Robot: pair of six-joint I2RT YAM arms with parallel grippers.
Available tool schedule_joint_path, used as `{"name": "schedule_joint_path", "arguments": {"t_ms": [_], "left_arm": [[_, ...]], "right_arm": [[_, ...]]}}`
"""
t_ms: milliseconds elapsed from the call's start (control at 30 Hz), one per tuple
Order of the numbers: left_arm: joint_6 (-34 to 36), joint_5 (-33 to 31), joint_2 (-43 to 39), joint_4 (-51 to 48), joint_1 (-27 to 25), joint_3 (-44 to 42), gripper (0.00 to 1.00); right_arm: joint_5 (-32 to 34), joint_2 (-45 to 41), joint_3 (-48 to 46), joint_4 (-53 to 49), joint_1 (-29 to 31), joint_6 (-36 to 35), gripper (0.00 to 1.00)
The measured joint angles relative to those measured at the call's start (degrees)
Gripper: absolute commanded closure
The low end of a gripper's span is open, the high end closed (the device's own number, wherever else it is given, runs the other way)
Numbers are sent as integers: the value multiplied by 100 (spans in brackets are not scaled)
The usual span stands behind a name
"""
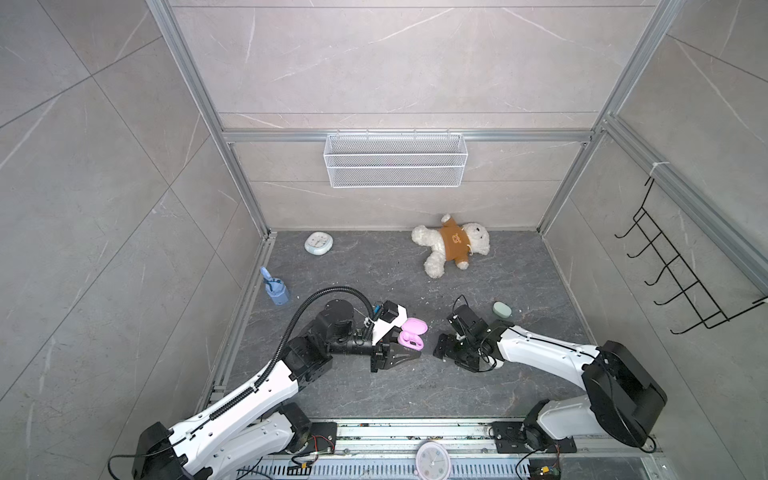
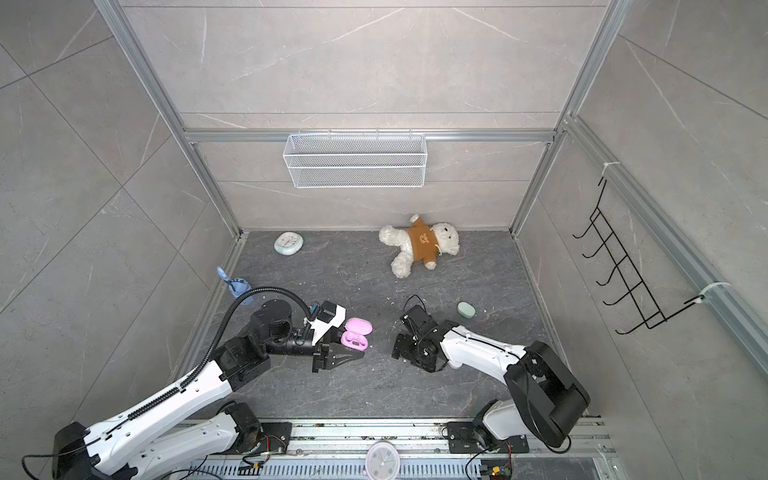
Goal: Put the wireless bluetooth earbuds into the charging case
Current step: 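Move the right gripper over a pink earbud on the table and lower it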
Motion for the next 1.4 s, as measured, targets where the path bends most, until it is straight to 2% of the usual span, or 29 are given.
{"name": "schedule_joint_path", "arguments": {"t_ms": [333,500,700,1033,1400], "left_arm": [[0,-2,2,-120,0,0,68],[0,-13,0,-205,0,7,68],[0,-44,0,-251,0,7,68],[0,-94,0,-251,0,7,69],[0,-114,0,-249,0,7,69]], "right_arm": [[-273,199,133,267,-20,17,16],[-286,-74,348,-363,-24,-168,13],[-129,-367,774,-994,-282,-831,13],[-267,487,787,-988,-636,-1799,12],[-706,660,675,-544,-658,-2004,12]]}}
